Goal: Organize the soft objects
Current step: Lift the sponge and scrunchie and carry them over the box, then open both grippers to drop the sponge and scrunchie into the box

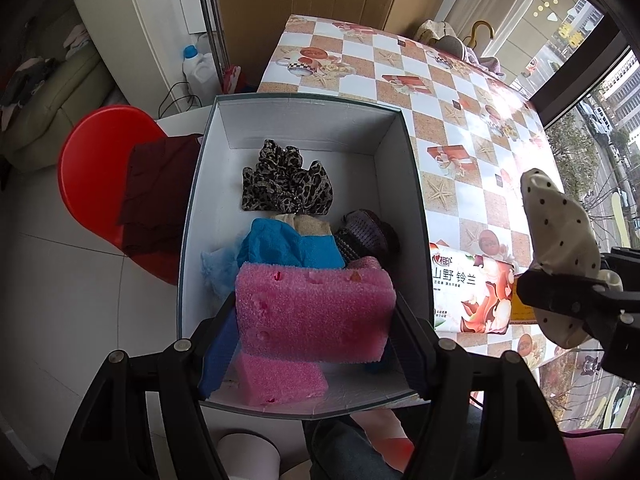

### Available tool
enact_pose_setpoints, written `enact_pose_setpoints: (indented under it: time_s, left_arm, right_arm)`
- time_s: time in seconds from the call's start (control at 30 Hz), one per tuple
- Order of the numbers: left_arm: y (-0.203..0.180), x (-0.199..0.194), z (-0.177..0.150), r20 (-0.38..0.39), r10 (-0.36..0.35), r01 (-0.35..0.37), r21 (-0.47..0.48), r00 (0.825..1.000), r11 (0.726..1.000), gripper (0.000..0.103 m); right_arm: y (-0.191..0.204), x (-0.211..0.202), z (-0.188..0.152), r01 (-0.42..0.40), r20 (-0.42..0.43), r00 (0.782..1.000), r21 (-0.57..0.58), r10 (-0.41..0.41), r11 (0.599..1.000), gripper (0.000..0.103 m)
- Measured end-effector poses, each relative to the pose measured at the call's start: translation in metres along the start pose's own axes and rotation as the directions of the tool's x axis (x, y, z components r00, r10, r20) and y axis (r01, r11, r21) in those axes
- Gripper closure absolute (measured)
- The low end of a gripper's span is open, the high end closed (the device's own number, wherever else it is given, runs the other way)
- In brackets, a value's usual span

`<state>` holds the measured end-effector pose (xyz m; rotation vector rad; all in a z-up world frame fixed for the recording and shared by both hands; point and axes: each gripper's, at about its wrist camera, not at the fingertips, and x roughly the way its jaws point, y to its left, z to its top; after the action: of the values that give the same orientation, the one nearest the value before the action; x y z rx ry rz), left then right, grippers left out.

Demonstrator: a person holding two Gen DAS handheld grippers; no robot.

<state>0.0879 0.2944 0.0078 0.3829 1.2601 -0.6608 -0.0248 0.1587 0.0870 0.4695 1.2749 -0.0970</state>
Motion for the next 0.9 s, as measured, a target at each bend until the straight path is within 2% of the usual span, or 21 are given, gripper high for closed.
enact_pose_setpoints:
  time_s: [0.53,0.9]
  left_arm:
    - [0.014,0.008,-0.006,-0.038,0.029,-0.031,-0.04,0.999,0.999,0.029]
    - [0.013,0.012,-0.006,-0.058,0.035,-0.036,-0.026,0.998,0.999,0.029]
  right_arm:
    - [0.032,0.014,0.018,0.009,-0.023,1.0,-0.11,-0.011,0.994,0.073]
    - [0.048,0.027,0.03,-0.016,-0.044,0.999,-0.13,0.01,0.991,0.073]
